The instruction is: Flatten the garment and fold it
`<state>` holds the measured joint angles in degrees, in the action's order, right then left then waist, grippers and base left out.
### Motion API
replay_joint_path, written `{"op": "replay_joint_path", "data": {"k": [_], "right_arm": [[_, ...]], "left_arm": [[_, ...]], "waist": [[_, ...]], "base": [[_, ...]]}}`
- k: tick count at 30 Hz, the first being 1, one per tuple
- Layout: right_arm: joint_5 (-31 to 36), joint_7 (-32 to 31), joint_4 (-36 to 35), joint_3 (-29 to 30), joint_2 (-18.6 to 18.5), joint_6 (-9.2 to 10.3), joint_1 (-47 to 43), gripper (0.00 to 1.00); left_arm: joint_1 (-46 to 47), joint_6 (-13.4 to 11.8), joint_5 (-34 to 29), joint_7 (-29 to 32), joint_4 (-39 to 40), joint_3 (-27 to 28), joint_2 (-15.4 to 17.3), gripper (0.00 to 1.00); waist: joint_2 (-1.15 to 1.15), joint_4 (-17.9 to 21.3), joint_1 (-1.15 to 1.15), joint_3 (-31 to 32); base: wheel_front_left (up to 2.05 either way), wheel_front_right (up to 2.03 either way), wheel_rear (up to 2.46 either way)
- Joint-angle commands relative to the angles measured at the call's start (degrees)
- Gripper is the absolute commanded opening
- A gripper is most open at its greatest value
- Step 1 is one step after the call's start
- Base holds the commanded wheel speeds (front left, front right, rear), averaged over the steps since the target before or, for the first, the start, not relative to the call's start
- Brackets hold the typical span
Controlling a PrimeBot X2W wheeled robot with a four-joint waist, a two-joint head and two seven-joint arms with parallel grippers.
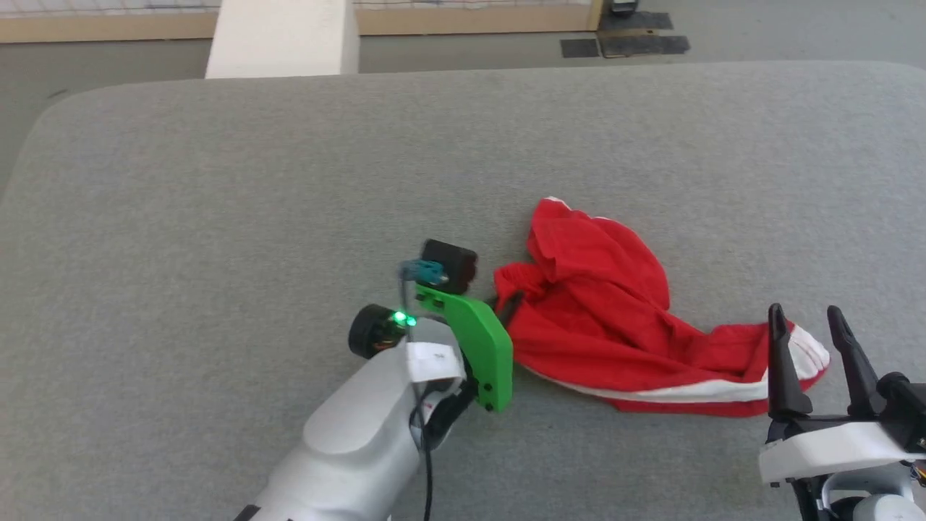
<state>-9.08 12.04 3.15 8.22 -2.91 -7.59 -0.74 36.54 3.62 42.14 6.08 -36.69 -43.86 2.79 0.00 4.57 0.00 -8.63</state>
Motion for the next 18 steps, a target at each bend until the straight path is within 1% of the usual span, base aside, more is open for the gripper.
{"op": "replay_joint_path", "data": {"k": [1,5,7,11,13,15,18], "right_arm": [[-0.3,-0.1,-0.2,0.1,0.0,0.10,0.1,1.00],[-0.2,-0.4,-0.6,0.4,0.0,0.10,-0.3,1.00],[-0.2,-0.5,-0.8,0.4,0.0,0.10,-0.5,1.00],[-0.3,-0.8,-1.2,0.2,0.0,0.10,-0.5,1.00],[-0.4,-0.9,-1.3,-0.3,0.0,0.10,-0.4,1.00],[-0.5,-1.1,-1.3,-0.9,0.0,0.10,-0.3,1.00],[-0.5,-1.4,-1.3,-1.6,0.0,0.10,0.0,1.00]], "left_arm": [[-0.8,-0.9,0.7,-1.7,0.4,1.1,0.6,0.00],[-4.1,-4.0,2.1,-5.2,3.3,4.5,3.3,0.00],[-6.3,-6.2,2.6,-5.8,5.6,6.2,5.4,0.00],[-11.8,-12.6,3.5,-5.4,11.2,9.8,10.4,0.00],[-14.2,-15.2,4.1,-4.8,13.6,11.3,12.2,0.00],[-16.0,-16.3,4.8,-3.7,15.3,11.8,13.3,0.00],[-17.5,-16.1,5.7,-1.3,15.9,11.1,13.8,0.00]], "waist": [[0.00,-1.5,0.00,0.5],[0.00,-4.4,0.00,1.2],[0.00,-5.8,0.00,1.4],[0.00,-8.4,0.00,1.6],[0.00,-9.2,0.00,1.5],[0.00,-9.8,0.00,1.3],[0.00,-9.9,0.00,1.0]], "base": [[0.00,0.00,0.00],[0.00,0.00,0.00],[0.00,0.00,0.00],[0.00,0.00,0.00],[0.00,0.00,0.00],[0.00,0.00,0.00],[0.00,0.00,0.00]]}}
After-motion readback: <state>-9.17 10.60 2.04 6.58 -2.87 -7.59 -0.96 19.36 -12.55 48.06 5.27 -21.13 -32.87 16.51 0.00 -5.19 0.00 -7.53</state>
